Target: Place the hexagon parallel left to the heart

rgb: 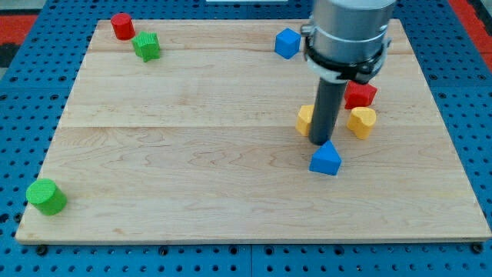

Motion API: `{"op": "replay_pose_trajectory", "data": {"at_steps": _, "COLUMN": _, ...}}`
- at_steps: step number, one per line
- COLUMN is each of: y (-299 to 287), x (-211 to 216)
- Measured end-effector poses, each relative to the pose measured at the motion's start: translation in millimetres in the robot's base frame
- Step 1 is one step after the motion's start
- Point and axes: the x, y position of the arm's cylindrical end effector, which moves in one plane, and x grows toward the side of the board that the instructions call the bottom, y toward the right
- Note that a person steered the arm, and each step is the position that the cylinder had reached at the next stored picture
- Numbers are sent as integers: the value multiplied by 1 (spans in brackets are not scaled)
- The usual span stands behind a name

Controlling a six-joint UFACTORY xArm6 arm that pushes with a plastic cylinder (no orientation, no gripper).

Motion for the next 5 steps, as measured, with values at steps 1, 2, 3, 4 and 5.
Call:
{"op": "replay_pose_trajectory", "data": {"at_steps": 1, "y": -8, "x": 0}}
{"op": "replay_pose_trajectory", "data": {"at_steps": 2, "y": 28, "x": 4}}
{"op": "replay_pose_trajectory", "data": {"at_steps": 3, "y": 98, "x": 6}}
{"op": "replay_pose_trajectory", "data": {"at_steps": 4, "y": 114, "x": 3}}
{"op": "replay_pose_trajectory", "data": {"at_steps": 5, "y": 82, "x": -4}}
